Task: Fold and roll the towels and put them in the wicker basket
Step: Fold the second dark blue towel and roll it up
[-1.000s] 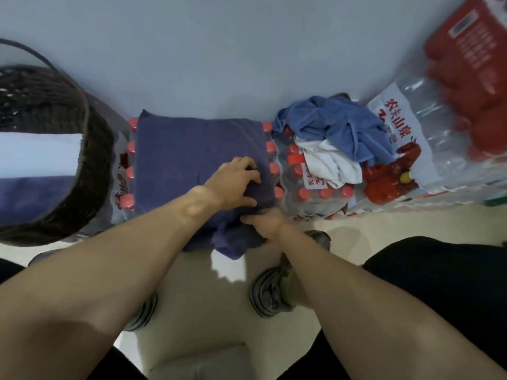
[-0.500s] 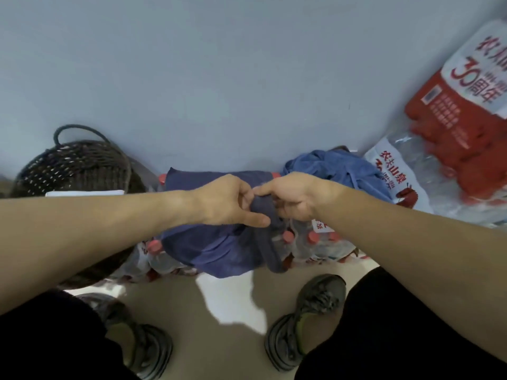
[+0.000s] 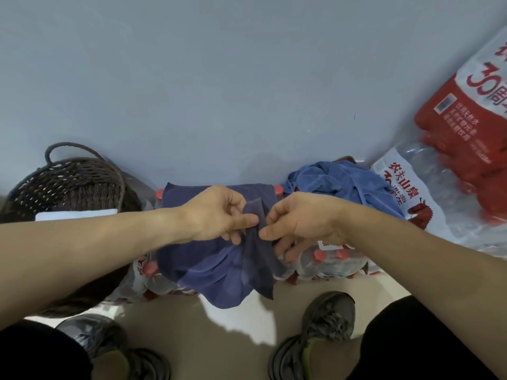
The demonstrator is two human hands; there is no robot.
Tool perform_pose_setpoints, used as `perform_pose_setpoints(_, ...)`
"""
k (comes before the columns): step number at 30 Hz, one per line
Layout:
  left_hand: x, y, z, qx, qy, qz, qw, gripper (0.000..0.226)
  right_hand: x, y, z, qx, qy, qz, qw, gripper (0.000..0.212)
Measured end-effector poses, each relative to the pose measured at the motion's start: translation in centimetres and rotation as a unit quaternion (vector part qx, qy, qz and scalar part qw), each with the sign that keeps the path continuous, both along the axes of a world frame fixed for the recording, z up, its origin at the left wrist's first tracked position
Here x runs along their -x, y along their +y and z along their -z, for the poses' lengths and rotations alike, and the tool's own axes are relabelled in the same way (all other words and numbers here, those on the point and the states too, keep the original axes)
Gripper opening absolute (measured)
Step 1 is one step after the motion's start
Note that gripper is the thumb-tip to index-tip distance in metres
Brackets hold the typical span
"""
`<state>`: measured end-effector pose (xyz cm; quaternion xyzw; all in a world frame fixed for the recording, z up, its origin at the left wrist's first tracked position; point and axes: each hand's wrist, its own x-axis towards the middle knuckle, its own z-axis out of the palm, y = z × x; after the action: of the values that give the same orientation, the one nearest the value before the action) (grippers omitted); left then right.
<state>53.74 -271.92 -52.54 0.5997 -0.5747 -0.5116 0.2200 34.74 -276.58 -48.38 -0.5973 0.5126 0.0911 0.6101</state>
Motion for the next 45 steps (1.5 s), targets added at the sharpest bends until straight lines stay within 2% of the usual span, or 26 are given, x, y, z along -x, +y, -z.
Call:
perform_pose_setpoints(4, 0.0, -0.3, 0.1, -0.003, 0.040, -0.051, 0.998, 0.027, -0.3, 0.5, 0.5, 0.014, 0.033, -0.017, 0.999, 0.014)
perform_pose_setpoints(8, 0.2, -0.3, 0.1, -0.031, 0.075, -0.108, 0.991, 0.029, -1.0, 0.8, 0.8, 0.030, -0.008, 0.062, 0.998, 0.010)
perform_pose_setpoints(11, 0.3, -0.1, -0.3, -0.076, 0.097, -0.151, 0.981, 0.060, -1.3, 0.7, 0.1, 0.039, -0.085, 0.150, 0.984, 0.004)
perform_pose_setpoints(13, 0.2, 0.0, -0.7, -0.045, 0.100, -0.144, 0.984, 0.070, -1.6, 0.6, -0.2, 0.017, -0.142, 0.212, 0.967, 0.007)
perform_pose_setpoints(16, 0.2, 0.2, -1.1, 0.007, 0.133, -0.093, 0.987, 0.057, -2.2, 0.5, -0.5, -0.036, -0.204, 0.273, 0.939, 0.008)
perform_pose_setpoints(18, 0.0, 0.2, -1.0, 0.022, 0.142, -0.095, 0.985, 0.054, -2.5, 0.4, -0.4, -0.056, -0.229, 0.314, 0.920, 0.014)
perform_pose_setpoints(20, -0.3, 0.2, -1.0, 0.025, 0.143, -0.095, 0.985, 0.054, -2.7, 0.2, -0.1, -0.056, -0.237, 0.360, 0.900, 0.030)
perform_pose_setpoints(22, -0.5, 0.1, -1.1, 0.022, 0.156, -0.084, 0.984, 0.052, -2.7, 0.0, -0.1, -0.047, -0.246, 0.375, 0.892, 0.031)
perform_pose_setpoints(24, -0.6, 0.1, -1.2, 0.041, 0.163, -0.100, 0.981, 0.037, -2.5, -0.2, -0.2, -0.025, -0.235, 0.350, 0.907, 0.028)
perform_pose_setpoints(27, -0.3, 0.2, -1.5, 0.056, 0.167, -0.123, 0.977, 0.018, -2.1, -0.7, -0.2, 0.112, -0.144, 0.236, 0.955, 0.026)
perform_pose_setpoints(29, -0.2, 0.3, -2.0, 0.054, 0.163, -0.118, 0.978, 0.017, -2.1, -0.8, -0.4, 0.222, -0.121, 0.161, 0.954, 0.019)
perform_pose_setpoints(31, -0.3, 0.3, -2.5, 0.057, 0.151, -0.112, 0.981, 0.023, -2.2, -0.7, -0.9, 0.272, -0.149, 0.100, 0.946, 0.014)
perform_pose_setpoints(34, -0.3, 0.2, -2.9, 0.058, 0.149, -0.115, 0.980, 0.032, -1.9, -0.8, -1.3, 0.236, -0.203, 0.058, 0.949, 0.021)
perform_pose_setpoints(37, -0.3, 0.0, -2.9, 0.039, 0.189, -0.122, 0.974, 0.033, -1.5, -1.2, -1.3, 0.131, -0.247, 0.067, 0.958, 0.036)
perform_pose_setpoints(43, -0.4, 0.1, -2.7, 0.018, 0.179, -0.145, 0.973, 0.047, -0.7, -2.0, -1.1, 0.009, -0.267, 0.032, 0.963, 0.051)
perform_pose_setpoints(45, -0.5, 0.1, -2.8, -0.002, 0.182, -0.139, 0.973, 0.054, -0.7, -2.0, -0.8, -0.004, -0.256, 0.034, 0.966, 0.046)
